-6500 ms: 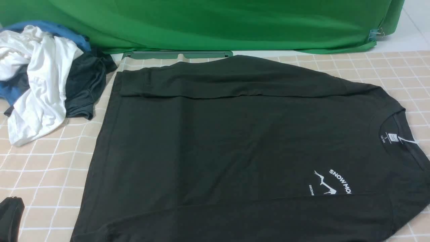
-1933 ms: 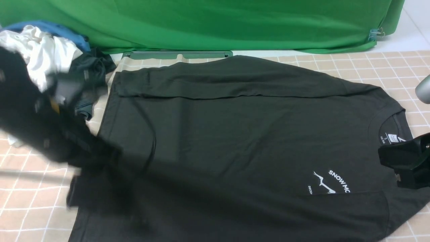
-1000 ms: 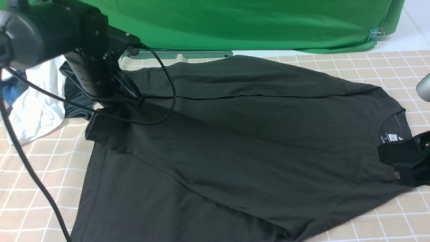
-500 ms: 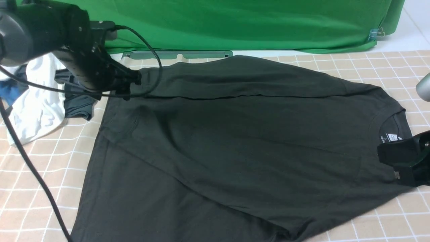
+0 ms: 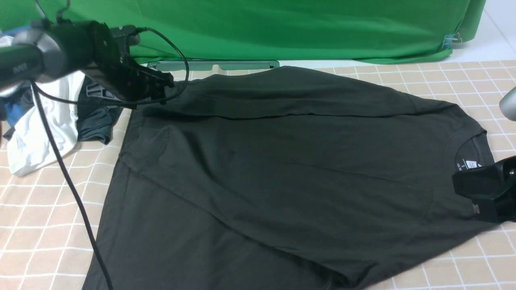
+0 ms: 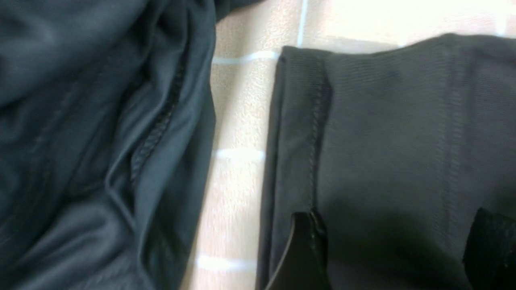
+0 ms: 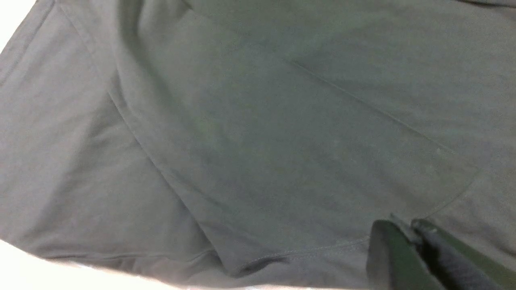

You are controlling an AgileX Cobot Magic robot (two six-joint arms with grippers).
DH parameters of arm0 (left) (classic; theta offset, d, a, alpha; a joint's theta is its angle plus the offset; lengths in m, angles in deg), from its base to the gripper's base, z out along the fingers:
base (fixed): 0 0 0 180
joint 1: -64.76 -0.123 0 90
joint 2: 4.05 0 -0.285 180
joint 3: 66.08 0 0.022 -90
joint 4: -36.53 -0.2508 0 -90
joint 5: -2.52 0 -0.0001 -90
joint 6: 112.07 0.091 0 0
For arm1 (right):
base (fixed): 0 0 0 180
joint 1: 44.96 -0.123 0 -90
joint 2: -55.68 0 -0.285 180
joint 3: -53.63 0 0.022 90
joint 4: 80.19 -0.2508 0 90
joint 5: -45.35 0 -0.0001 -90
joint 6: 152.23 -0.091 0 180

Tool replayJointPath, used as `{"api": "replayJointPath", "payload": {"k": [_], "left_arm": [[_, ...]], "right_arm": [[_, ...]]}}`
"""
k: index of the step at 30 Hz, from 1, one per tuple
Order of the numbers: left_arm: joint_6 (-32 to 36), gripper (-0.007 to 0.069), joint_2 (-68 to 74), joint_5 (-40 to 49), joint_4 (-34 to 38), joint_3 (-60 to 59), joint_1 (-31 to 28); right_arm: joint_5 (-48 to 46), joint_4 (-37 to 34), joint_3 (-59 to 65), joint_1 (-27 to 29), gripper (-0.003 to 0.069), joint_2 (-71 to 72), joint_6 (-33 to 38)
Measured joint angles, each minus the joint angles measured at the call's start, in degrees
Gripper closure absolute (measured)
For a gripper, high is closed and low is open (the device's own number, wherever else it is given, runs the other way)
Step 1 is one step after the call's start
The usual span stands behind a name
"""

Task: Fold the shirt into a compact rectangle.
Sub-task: 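Grab the top left corner of the dark shirt with the left gripper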

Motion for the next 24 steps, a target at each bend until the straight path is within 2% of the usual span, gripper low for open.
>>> {"api": "replayJointPath", "payload": {"k": [6, 8, 11, 16, 18, 24], "left_arm": [[0.55, 0.014, 2.41, -3.07, 0.39, 0.24, 0.0], [1.85, 0.0179, 2.74, -3.9, 0.56, 0.35, 0.0], [3.03, 0.0281, 3.23, -4.17, 0.51, 0.52, -0.05], [3.31, 0.0559, 3.15, -3.65, 0.61, 0.73, -0.06], [3.39, 0.0587, 2.65, -3.09, 0.66, 0.73, -0.06], [4.35, 0.0589, -2.3, 1.77, 0.95, 0.52, -0.06]], "right_arm": [[0.0, 0.0, 0.0, 0.0, 0.0568, 0.0, 0.0], [0.0, 0.0, 0.0, 0.0, 0.0568, 0.0, 0.0], [0.0, 0.0, 0.0, 0.0, 0.0568, 0.0, 0.0], [0.0, 0.0, 0.0, 0.0, 0.0568, 0.0, 0.0], [0.0, 0.0, 0.0, 0.0, 0.0568, 0.0, 0.0], [0.0, 0.0, 0.0, 0.0, 0.0568, 0.0, 0.0]]}}
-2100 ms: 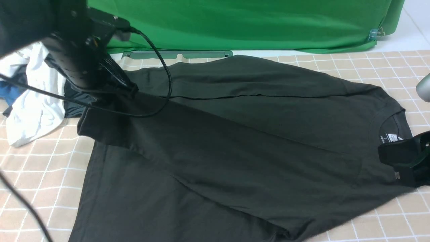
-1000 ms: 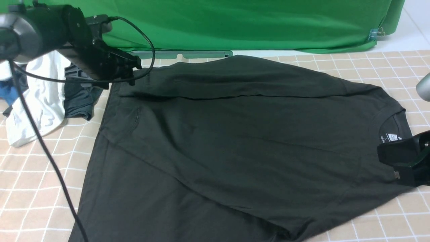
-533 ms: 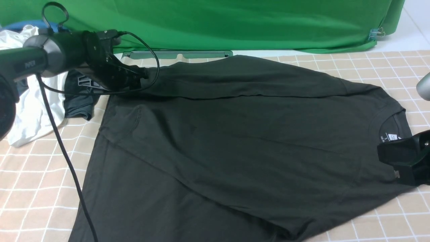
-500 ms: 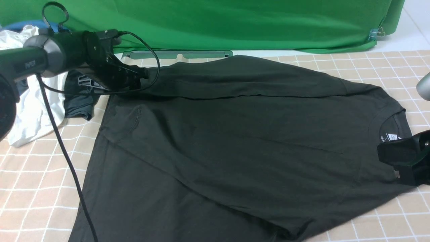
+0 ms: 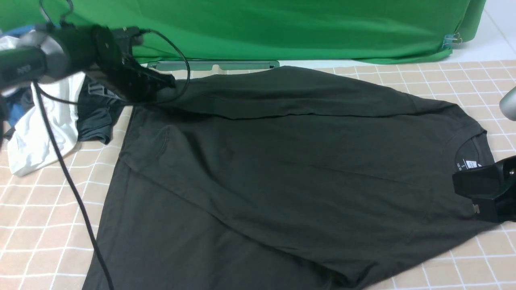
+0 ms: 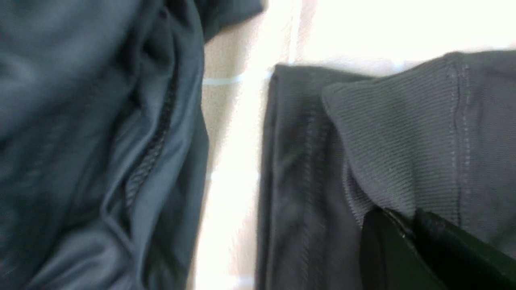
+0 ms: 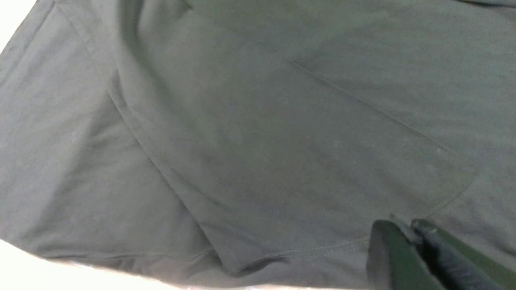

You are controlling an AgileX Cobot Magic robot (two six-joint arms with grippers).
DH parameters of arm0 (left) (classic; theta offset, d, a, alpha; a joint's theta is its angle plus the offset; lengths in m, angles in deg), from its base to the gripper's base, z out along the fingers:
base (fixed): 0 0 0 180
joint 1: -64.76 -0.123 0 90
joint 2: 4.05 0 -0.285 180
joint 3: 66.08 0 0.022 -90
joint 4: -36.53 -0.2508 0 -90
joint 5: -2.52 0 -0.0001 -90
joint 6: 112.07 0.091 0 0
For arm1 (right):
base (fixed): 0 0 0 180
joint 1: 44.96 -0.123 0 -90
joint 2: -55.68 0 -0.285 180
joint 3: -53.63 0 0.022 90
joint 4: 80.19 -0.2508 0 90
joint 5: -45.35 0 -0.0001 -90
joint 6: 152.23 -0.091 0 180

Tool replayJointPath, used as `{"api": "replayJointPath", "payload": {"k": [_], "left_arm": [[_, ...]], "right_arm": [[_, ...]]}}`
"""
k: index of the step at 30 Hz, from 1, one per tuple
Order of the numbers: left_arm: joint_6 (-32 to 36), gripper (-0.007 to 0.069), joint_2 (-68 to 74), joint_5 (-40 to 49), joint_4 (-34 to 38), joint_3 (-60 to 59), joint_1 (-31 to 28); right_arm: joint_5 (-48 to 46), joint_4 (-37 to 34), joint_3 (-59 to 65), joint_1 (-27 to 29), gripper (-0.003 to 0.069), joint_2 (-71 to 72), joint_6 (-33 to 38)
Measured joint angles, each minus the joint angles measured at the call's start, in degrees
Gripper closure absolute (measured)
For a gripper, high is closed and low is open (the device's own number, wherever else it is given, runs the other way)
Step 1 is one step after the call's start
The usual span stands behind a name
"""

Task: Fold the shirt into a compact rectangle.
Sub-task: 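Grab the top left corner of the dark shirt with the left gripper, then fold the left side of the dark shirt inward over its body with the left gripper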

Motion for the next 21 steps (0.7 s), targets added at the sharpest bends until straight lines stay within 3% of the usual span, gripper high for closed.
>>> {"api": "replayJointPath", "payload": {"k": [4, 14, 21], "left_arm": [[3.64, 0.0589, -5.39, 5.49, 2.05, 0.0, 0.0], [4.86, 0.0589, -14.27, 24.31, 6.52, -1.24, 0.0], [3.42, 0.0589, -23.63, 24.23, 7.01, -15.46, 0.0]], "right_arm": [[0.0, 0.0, 0.0, 0.0, 0.0568, 0.0, 0.05], [0.05, 0.0, 0.0, 0.0, 0.0568, 0.0, 0.05], [0.05, 0.0, 0.0, 0.0, 0.0564, 0.0, 0.05]]}}
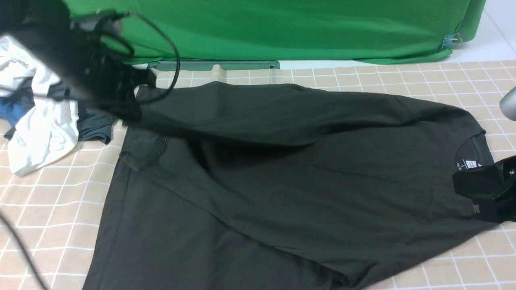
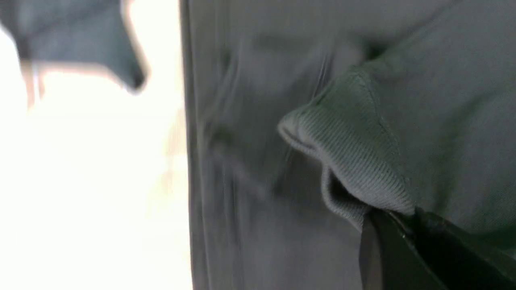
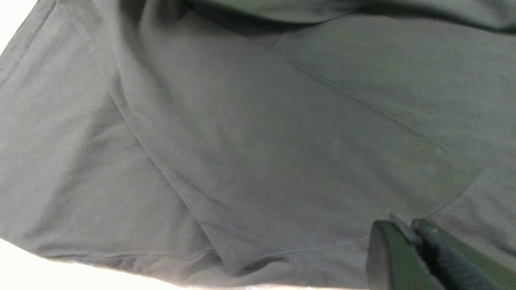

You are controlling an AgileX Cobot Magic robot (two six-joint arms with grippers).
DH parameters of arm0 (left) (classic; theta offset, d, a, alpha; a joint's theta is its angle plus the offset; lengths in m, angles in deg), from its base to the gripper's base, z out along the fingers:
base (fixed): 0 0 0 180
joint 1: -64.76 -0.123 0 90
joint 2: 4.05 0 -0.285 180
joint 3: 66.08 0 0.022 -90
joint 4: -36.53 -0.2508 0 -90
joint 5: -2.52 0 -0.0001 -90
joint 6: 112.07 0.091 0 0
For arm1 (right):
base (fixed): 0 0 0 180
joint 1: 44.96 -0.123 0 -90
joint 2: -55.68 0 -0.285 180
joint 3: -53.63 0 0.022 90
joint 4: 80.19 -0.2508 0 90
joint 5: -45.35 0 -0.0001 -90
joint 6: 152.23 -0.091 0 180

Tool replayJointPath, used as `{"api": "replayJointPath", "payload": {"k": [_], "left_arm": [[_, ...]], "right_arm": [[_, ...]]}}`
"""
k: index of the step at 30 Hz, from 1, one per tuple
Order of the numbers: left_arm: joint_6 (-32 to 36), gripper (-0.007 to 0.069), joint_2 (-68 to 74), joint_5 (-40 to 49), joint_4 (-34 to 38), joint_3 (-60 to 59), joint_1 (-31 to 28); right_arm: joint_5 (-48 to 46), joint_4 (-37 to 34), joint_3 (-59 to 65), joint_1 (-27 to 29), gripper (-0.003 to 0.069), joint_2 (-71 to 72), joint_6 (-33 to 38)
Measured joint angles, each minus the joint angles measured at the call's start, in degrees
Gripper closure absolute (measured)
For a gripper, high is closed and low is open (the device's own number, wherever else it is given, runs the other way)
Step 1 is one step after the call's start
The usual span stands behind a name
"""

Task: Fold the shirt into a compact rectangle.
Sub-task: 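Fold the left side of the dark shirt inward over its body with the left gripper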

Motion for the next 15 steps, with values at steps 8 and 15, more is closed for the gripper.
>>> {"api": "replayJointPath", "payload": {"k": [8, 15], "left_arm": [[-1.54, 0.0589, -3.77, -5.65, 0.34, -14.55, 0.0], [-1.34, 0.0582, -3.95, -8.77, 0.36, -17.25, 0.0]], "right_arm": [[1.11, 0.0, 0.0, 0.0, 0.0554, 0.0, 0.06], [1.4, 0.0, 0.0, 0.0, 0.0546, 0.0, 0.06]]}}
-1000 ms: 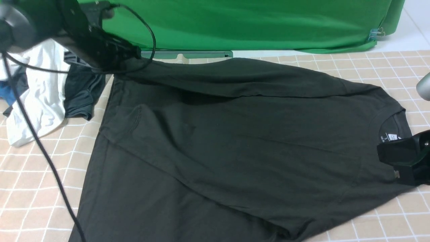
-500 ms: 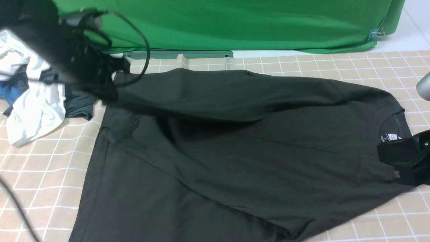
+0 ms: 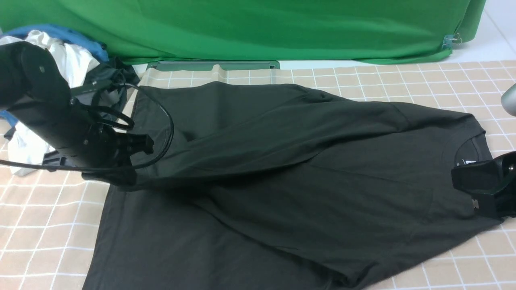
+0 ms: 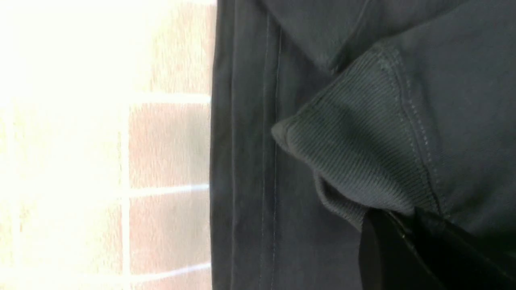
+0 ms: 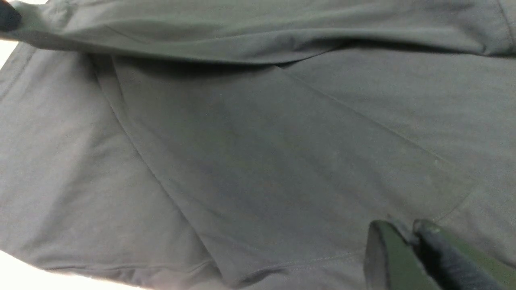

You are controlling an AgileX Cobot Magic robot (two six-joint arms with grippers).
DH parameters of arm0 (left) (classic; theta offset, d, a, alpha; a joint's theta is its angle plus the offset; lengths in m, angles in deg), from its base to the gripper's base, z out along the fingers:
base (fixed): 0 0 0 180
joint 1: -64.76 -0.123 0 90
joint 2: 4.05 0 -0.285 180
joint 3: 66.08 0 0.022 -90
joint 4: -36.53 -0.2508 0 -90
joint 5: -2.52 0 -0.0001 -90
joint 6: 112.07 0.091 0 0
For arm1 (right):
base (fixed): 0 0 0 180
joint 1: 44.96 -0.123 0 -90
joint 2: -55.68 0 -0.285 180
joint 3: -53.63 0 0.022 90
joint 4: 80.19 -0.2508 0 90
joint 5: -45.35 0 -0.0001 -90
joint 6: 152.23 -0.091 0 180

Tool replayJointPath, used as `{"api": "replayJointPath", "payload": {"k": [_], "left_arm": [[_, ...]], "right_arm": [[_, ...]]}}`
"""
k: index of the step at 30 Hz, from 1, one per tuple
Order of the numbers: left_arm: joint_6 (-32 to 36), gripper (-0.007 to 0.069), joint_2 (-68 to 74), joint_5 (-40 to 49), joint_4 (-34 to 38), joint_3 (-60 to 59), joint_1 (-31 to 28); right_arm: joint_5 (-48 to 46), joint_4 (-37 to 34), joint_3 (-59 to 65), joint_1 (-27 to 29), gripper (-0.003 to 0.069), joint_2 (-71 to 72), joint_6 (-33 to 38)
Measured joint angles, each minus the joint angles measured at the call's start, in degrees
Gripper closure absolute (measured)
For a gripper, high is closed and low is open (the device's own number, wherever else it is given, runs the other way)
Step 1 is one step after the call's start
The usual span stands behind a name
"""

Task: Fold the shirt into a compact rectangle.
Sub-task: 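Fold the left side of the dark shirt inward over its body with the left gripper, then grasp the near edge of the shirt at its hem and shoulder corners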

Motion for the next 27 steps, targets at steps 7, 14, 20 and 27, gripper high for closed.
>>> {"api": "replayJointPath", "payload": {"k": [7, 14, 20, 27], "left_arm": [[2.37, 0.037, -0.12, 0.21, -0.49, 0.0, 0.0], [2.52, 0.0227, -0.34, 8.83, -1.13, -0.93, 0.0], [2.09, 0.0312, -5.38, 10.47, -1.28, -11.8, 0.94], [-2.07, 0.0351, -14.12, 8.06, -4.18, -26.65, 1.65]], "right_arm": [[-0.22, 0.0, 0.0, 0.0, 0.0536, 0.0, -0.37], [-6.77, 0.25, -4.14, 0.0, 0.0536, -2.89, -1.82], [-10.37, 0.42, -5.77, 0.0, 0.0536, -7.39, -1.82], [-9.88, 0.48, -5.77, 0.0, 0.0536, -9.6, -1.43]]}}
